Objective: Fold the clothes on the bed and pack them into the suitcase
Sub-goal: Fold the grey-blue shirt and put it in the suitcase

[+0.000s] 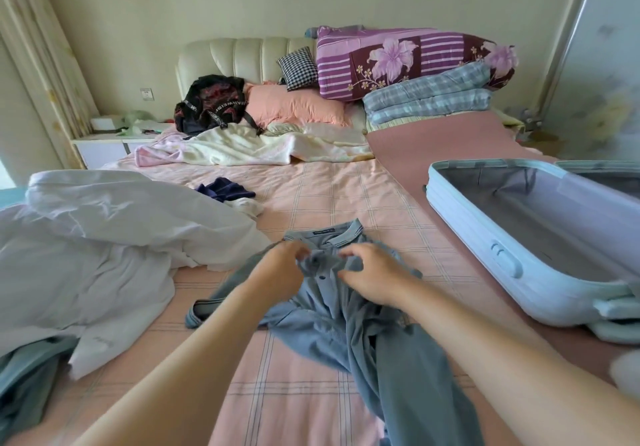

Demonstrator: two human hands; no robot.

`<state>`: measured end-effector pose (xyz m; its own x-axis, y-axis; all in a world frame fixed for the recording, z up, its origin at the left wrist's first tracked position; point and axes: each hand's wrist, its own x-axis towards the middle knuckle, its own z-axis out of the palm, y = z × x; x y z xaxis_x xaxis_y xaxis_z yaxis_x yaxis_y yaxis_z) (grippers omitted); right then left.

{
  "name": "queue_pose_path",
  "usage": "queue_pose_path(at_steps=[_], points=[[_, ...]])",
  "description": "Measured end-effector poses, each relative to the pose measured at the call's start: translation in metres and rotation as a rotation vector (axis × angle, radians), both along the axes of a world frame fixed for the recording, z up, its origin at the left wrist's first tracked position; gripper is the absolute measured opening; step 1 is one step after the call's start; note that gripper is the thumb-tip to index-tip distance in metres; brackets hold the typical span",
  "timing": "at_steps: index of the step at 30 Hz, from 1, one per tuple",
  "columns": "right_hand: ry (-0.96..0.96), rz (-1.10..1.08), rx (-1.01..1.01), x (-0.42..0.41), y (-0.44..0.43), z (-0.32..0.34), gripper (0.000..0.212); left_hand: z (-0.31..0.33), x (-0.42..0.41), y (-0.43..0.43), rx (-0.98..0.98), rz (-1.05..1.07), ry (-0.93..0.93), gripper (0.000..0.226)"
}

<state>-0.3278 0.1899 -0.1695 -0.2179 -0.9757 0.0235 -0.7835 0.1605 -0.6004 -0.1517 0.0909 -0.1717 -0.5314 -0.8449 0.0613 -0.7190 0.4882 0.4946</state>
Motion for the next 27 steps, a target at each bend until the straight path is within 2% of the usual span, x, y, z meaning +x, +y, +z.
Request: queue_pose_path(at_steps=[3, 6, 8, 12, 16, 19, 21, 24, 26, 27], points=[[0.171, 0.146, -0.005, 0.015, 0.038, -0.005, 0.037, -0.006, 0.003, 0.043, 0.073, -0.123, -0.063, 0.041], [0.424, 0.266, 0.059, 0.019, 0.073, -0.013, 0.052, -0.020, 0.006, 0.080, 0.109, -0.209, -0.066, 0.025], [0.492, 0.281, 0.084, 0.013, 0.092, -0.017, 0.051, -0.029, 0.007, 0.101, 0.044, -0.248, -0.069, 0.018], [0.545, 0.211, 0.056, -0.012, 0.120, -0.010, 0.043, -0.035, 0.018, 0.117, -0.144, -0.257, -0.145, 0.028], [0.842, 0.024, 0.074, -0.040, 0.138, -0.001, 0.035, -0.020, 0.056, 0.113, -0.374, -0.041, -0.262, 0.026], [0.998, -0.103, 0.200, -0.038, 0.148, -0.005, 0.038, -0.019, 0.080, 0.116, -0.399, 0.159, -0.468, 0.028], [0.935, -0.063, 0.096, -0.028, 0.152, -0.018, 0.044, -0.025, 0.079, 0.125, -0.346, 0.122, -0.473, 0.032], [0.670, 0.106, -0.245, -0.004, 0.164, -0.039, 0.052, -0.029, 0.067, 0.144, -0.300, -0.169, -0.269, 0.055], [0.498, 0.242, -0.307, 0.014, 0.178, -0.051, 0.057, -0.030, 0.060, 0.155, -0.191, -0.378, -0.262, 0.065], [0.436, 0.289, -0.265, 0.021, 0.185, -0.057, 0.062, -0.032, 0.058, 0.159, -0.142, -0.441, -0.301, 0.064]])
